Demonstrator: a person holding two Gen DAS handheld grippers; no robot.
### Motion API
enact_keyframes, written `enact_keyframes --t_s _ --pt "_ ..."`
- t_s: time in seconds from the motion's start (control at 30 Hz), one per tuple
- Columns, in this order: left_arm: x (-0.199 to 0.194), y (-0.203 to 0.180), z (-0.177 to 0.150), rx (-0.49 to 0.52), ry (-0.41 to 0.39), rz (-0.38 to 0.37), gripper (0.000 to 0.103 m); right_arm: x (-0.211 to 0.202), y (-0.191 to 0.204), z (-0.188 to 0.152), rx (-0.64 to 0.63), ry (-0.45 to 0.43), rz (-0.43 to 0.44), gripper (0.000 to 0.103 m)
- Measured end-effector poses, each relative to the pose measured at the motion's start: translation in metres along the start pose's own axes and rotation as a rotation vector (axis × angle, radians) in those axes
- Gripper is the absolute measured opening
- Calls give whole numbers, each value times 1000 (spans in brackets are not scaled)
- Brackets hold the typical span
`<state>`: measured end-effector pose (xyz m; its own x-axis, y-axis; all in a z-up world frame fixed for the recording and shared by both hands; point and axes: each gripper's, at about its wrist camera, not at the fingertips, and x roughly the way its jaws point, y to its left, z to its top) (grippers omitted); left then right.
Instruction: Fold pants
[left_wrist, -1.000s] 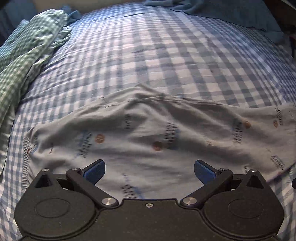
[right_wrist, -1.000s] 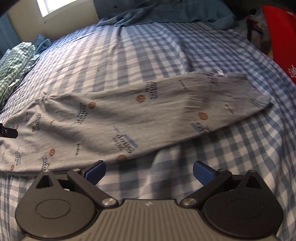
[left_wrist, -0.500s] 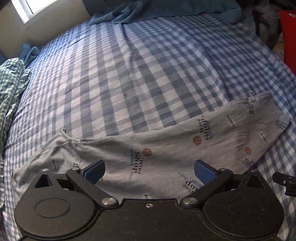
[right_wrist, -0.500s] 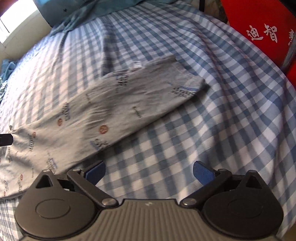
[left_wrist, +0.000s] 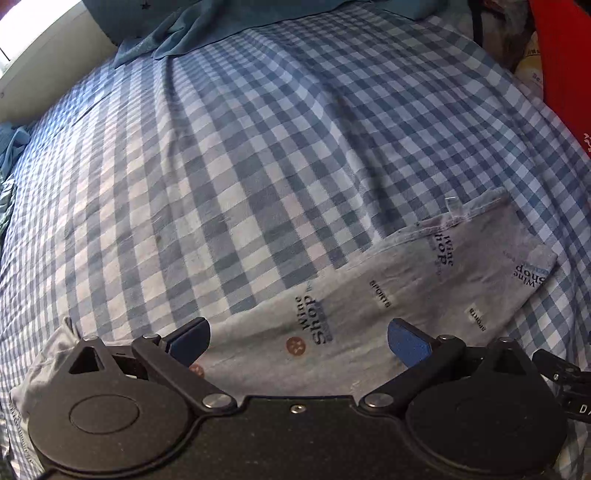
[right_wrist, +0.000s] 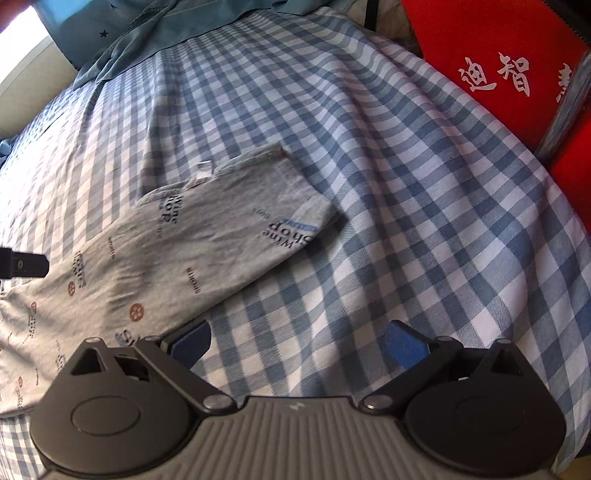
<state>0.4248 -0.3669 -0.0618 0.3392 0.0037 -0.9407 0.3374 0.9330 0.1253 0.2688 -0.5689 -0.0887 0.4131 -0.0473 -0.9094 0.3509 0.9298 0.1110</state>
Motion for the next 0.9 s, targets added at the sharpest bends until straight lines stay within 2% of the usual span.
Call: enact_keyframes --t_s 0.13,0.27,0.33,0.5,0.57,0.7,0.9 --pt "15 -27 26 59 7 -43 102 2 -10 1 5 -57 15 103" --pt "30 -60 52 160 -10 -82 102 4 -23 0 20 -143 101 102" --pt "40 -78 64 218 -18 -101 102 8 -26 1 -3 -166 137 99" --pt "61 -115 87 338 -26 -135 102 14 -33 5 -16 -216 246 82" --pt "71 -127 93 372 -20 -121 102 16 -35 8 5 -216 288 80" --pt "92 -141 101 420 5 -84 102 27 -37 10 55 -188 314 78" --pt "104 -146 107 419 56 -78 102 42 -44 15 142 -186 330 74"
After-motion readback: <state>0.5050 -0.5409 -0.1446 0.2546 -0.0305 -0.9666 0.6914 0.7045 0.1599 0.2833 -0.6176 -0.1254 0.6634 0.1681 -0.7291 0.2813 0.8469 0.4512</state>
